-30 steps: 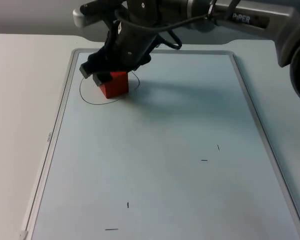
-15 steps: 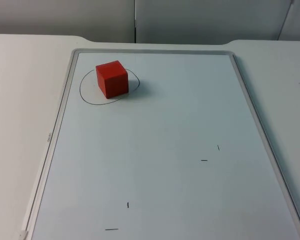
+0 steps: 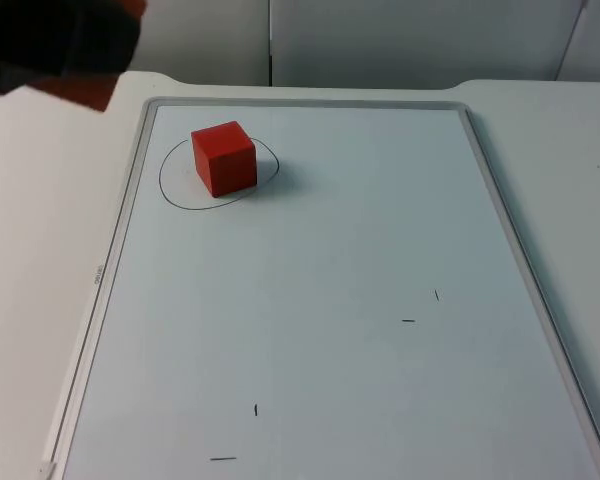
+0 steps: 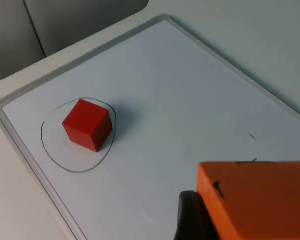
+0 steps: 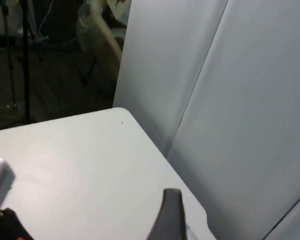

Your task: Pick up one cube with the left hand and another cube with the right hand. First place the cube in the right hand at the target position, then stack the cube in the left hand on top.

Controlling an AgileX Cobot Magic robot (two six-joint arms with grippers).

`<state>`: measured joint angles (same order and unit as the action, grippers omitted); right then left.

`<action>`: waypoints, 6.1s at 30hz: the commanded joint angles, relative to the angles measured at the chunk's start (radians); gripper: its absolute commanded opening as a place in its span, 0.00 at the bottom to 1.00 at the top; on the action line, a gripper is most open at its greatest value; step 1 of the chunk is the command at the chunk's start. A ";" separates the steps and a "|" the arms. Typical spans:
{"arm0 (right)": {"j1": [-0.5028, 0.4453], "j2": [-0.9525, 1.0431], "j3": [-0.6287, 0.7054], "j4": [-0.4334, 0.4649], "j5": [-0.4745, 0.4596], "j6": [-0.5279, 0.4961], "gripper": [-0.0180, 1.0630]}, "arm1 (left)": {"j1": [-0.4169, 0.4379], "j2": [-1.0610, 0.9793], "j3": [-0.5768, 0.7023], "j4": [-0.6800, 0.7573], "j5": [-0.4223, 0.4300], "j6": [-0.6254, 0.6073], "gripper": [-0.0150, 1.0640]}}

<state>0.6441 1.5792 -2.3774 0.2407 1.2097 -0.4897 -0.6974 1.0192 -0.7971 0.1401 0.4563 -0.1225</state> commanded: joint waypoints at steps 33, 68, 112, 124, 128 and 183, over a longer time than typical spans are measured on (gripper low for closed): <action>0.003 -0.988 1.325 0.047 -0.410 0.114 0.65 | 0.302 0.918 -0.828 -0.427 0.365 0.703 0.01; 0.003 -0.610 0.976 0.097 -0.439 0.016 0.65 | 0.308 1.269 -1.202 -0.283 0.562 0.578 0.01; 0.003 -0.478 0.921 0.233 -0.424 -0.067 0.65 | 0.378 1.431 -1.368 -0.406 0.613 0.658 0.99; 0.003 -0.486 0.921 0.226 -0.429 -0.096 0.65 | 0.376 1.306 -1.530 -0.447 0.765 0.604 0.99; 0.003 -0.493 0.921 0.226 -0.440 -0.119 0.65 | 0.376 1.240 -1.587 -0.495 0.765 0.563 0.99; 0.003 -0.904 1.720 0.315 -0.652 -0.165 0.65 | 0.346 -0.727 0.065 -0.232 0.554 0.388 0.99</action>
<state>0.6449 0.6837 -0.6675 0.5483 0.5748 -0.6587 -0.3473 0.3103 -0.7448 -0.1019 1.0009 0.2949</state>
